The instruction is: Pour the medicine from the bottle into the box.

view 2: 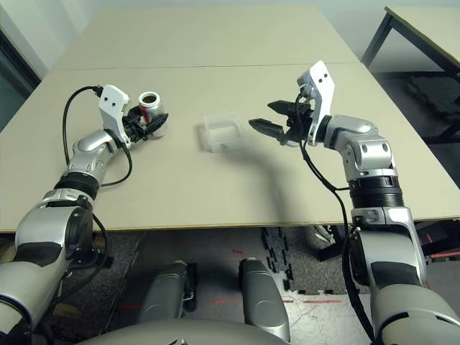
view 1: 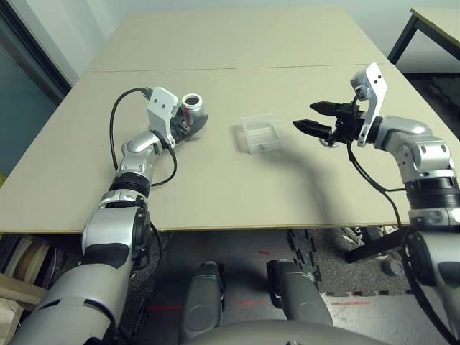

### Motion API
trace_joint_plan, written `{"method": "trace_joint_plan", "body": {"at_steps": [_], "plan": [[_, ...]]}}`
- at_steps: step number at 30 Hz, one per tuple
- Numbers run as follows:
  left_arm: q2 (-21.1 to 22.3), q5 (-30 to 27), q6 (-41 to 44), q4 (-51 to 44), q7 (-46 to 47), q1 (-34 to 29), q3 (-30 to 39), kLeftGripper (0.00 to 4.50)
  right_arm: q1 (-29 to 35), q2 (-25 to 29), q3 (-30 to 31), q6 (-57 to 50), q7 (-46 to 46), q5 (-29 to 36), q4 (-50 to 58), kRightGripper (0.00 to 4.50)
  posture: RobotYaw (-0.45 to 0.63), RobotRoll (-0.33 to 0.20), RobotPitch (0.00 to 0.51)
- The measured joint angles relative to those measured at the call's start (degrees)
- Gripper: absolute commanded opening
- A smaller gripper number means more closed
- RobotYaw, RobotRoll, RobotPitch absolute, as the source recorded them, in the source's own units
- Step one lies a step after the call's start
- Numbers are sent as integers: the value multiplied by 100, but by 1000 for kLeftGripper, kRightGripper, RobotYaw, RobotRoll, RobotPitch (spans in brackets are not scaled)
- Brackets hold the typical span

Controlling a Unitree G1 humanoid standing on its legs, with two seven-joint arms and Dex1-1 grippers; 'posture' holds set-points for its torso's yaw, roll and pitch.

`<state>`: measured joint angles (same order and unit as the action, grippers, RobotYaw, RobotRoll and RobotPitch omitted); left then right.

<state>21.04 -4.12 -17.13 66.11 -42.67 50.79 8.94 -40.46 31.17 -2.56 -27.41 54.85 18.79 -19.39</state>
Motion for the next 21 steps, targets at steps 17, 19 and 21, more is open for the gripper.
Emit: {"method": "trace_joint_plan", "body": {"at_steps": [17, 19, 21], "plan": [[7, -198, -17, 166, -19, -101, 209, 2658, 138, 114, -49, -19, -144, 21, 163, 4500, -124, 0, 115], [7, -270, -18, 163, -75, -138, 257, 2658, 138, 123, -53, -20, -151, 23, 163, 4500, -124, 0, 113], [7, -305, -18, 158, -127, -161, 310, 2658, 138, 124, -53, -21, -155, 24, 163, 4500, -124, 0, 116]]}}
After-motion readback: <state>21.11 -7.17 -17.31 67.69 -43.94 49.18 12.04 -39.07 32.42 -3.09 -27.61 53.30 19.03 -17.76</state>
